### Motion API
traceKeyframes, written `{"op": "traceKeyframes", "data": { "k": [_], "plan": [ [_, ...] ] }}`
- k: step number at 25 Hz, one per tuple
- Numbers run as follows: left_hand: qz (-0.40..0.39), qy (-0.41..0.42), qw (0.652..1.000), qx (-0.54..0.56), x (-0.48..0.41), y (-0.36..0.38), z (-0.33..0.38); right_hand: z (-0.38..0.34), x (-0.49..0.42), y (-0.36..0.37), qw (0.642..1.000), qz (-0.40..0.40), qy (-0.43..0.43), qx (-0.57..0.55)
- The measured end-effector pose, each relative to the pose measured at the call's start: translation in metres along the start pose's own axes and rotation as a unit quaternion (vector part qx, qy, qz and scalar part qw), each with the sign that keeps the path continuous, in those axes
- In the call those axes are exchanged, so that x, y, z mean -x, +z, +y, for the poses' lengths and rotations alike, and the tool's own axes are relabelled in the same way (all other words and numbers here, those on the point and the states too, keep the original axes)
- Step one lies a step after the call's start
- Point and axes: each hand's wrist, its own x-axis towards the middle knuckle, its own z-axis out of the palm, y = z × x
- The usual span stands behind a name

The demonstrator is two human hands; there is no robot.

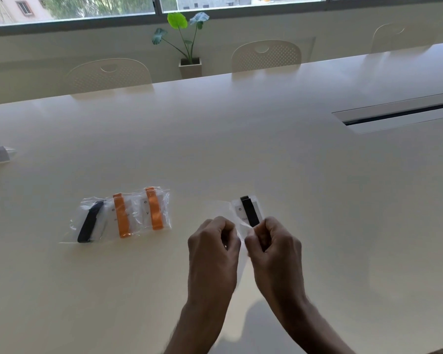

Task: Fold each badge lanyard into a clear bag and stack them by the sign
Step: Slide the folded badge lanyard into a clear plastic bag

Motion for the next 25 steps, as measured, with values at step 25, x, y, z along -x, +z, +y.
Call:
{"op": "traceKeyframes", "data": {
  "k": [25],
  "plan": [
    [-0.027, 0.002, 0.996, 0.084, -0.021, -0.022, 0.002, -0.024, -0.021, -0.031, 0.968, -0.229, -0.051, 0.095]
  ]
}}
